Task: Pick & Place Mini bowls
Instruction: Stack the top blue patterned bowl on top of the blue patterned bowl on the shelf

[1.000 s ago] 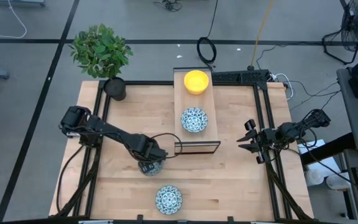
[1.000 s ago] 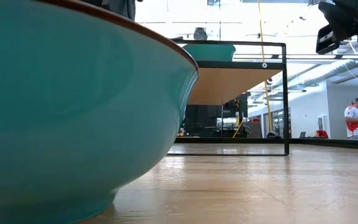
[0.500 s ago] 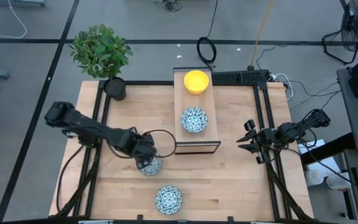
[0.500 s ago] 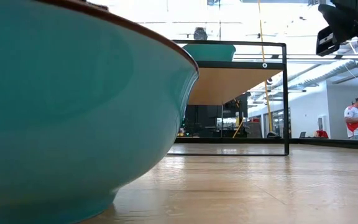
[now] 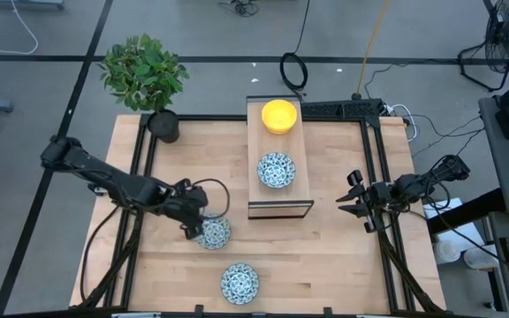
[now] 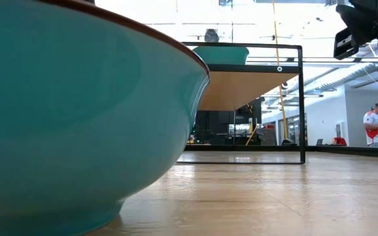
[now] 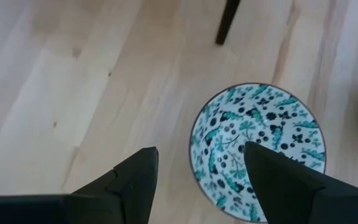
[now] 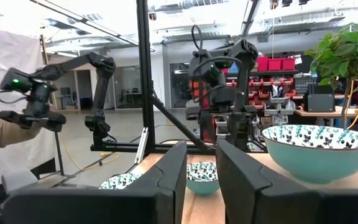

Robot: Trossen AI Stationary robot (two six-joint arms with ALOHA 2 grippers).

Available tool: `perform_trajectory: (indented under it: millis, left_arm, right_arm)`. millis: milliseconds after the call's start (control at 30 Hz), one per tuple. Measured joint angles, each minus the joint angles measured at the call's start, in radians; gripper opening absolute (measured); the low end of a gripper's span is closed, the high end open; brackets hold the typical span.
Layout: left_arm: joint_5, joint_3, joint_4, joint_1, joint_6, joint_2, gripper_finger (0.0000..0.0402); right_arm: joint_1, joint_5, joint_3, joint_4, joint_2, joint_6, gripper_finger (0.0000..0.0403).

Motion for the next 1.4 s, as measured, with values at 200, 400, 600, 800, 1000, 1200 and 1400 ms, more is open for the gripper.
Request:
perform_trajectory:
  millis: [200,400,600,800,1000,1200,1400]
  left_arm:
    - [0.0,-0.059,0.013,0.0,-0.063,-0.101,0.0241]
    - [0.001,-0.072,0.058,0.0,-0.068,-0.109,0.0241]
    - [0.002,-0.074,0.071,0.0,-0.093,-0.073,0.0241]
    - [0.093,-0.074,0.085,0.0,-0.208,-0.039,0.0241]
    - [0.145,-0.074,0.085,0.0,-0.226,0.031,0.0241]
    - [0.153,-0.074,0.073,0.003,-0.195,0.118,0.0241]
    - [0.153,-0.074,0.06,0.014,-0.197,0.18,0.0241]
  right_arm:
    - [0.0,0.001,0.0,0.0,0.0,-0.009,0.0075]
    - [0.0,0.003,0.0,0.0,0.0,-0.024,0.0075]
    - [0.0,0.004,0.0,0.007,0.0,-0.023,0.0075]
    - [0.0,0.004,0.0,0.008,0.0,-0.017,0.0075]
    - [0.0,0.004,0.0,0.008,0.0,-0.032,0.0075]
    - [0.0,0.004,0.0,0.011,0.0,-0.019,0.0075]
    - [0.0,0.004,0.0,0.015,0.0,-0.004,0.0075]
